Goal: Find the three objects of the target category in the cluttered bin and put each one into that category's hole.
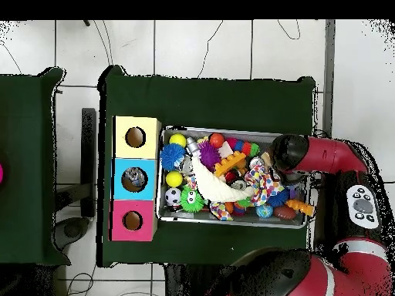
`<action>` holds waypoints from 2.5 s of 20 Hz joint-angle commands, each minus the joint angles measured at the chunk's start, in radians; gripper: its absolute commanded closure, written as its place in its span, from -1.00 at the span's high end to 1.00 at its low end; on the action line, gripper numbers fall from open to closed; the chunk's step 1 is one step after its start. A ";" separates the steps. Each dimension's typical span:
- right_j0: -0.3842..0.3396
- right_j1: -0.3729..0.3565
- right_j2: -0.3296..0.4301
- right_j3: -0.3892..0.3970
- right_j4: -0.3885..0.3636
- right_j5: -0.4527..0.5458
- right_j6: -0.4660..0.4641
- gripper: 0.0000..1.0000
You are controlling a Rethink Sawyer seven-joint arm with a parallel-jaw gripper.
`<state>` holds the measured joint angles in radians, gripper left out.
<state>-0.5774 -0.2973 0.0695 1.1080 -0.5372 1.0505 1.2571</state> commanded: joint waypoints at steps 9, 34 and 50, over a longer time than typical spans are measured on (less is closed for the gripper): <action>0.003 0.017 -0.063 0.058 -0.074 0.022 -0.024 1.00; -0.015 0.064 -0.052 0.055 -0.040 -0.125 0.020 1.00; 0.011 0.098 -0.068 0.020 -0.030 -0.083 0.034 1.00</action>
<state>-0.5755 -0.2392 -0.0226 1.1084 -0.5374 1.0068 1.2571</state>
